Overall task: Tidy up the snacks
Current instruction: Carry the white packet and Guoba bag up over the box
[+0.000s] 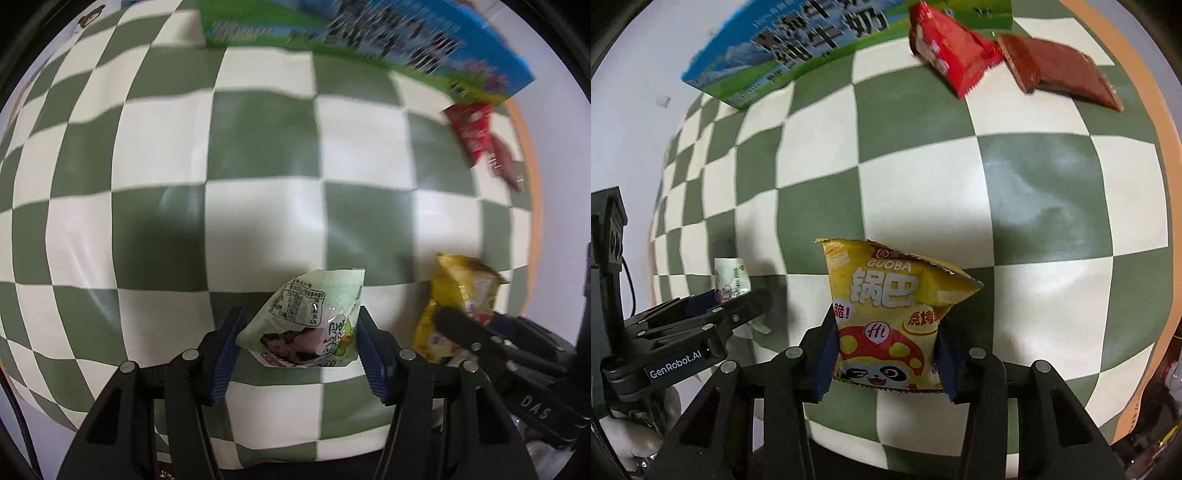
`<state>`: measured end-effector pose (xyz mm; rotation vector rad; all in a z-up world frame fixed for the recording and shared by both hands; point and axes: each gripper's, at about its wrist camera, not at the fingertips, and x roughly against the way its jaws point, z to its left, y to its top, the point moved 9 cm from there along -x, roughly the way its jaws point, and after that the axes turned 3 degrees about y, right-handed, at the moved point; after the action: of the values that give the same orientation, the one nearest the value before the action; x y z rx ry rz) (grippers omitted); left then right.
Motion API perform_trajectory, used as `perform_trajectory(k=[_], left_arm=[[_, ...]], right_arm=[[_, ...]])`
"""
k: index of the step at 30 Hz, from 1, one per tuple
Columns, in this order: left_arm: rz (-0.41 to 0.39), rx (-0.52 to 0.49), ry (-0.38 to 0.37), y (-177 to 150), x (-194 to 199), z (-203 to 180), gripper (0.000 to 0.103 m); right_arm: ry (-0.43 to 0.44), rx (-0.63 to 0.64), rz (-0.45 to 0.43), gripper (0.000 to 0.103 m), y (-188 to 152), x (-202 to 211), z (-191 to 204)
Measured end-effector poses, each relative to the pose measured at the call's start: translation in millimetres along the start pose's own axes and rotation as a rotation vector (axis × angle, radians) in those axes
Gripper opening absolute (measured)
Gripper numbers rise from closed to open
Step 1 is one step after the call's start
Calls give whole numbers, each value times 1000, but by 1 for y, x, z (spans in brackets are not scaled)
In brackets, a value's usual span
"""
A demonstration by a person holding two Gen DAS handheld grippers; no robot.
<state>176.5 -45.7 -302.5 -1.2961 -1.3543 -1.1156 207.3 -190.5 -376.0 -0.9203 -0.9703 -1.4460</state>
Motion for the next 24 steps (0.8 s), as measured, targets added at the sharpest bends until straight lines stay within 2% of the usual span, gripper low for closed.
perform_trajectory(k=[5, 12, 17, 21, 24], left_arm=[[-76, -10, -81, 25, 49, -25, 56], [-205, -74, -146, 99, 129, -44, 56], [-258, -121, -86, 153, 151, -39, 56], [-231, -125, -13, 197, 140, -20, 56], [-189, -107, 36, 226, 121, -2, 56]], right_arm=[[66, 12, -76, 47, 19, 42, 14], [145, 27, -220, 47, 80, 123, 30], [134, 60, -302, 47, 148, 163, 40], [80, 85, -339, 47, 211, 180, 38], [39, 84, -333, 47, 260, 180, 29]])
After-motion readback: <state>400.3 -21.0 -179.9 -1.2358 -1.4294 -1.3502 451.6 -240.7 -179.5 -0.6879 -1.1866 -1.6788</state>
